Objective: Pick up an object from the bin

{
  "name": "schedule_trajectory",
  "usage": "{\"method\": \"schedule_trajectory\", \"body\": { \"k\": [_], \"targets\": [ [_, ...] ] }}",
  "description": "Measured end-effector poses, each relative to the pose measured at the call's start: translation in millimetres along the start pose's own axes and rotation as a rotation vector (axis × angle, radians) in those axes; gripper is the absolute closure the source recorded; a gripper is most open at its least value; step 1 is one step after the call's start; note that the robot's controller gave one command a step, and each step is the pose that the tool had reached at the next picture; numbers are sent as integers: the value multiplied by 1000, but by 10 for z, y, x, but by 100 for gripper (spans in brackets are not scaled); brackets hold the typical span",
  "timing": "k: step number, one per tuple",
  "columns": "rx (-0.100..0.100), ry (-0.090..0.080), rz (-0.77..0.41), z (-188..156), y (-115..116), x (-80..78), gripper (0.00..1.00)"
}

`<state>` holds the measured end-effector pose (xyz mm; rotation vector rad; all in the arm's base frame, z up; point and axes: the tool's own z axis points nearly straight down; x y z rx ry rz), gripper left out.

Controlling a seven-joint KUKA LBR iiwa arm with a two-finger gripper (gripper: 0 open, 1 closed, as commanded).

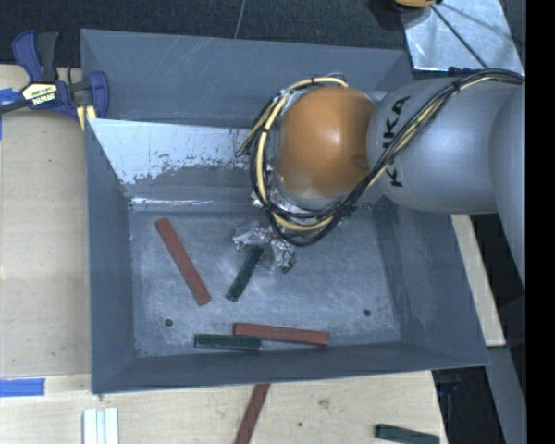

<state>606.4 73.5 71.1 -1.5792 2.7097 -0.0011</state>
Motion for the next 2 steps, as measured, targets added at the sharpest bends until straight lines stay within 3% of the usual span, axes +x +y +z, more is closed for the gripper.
{"method": "schedule_trajectory", "body": {
  "k": [1,2],
  "targets": [
    [0,0,1,-1,-1,1,100],
    [2,-2,-22,-1611,-93,-167,100]
  ]
}}
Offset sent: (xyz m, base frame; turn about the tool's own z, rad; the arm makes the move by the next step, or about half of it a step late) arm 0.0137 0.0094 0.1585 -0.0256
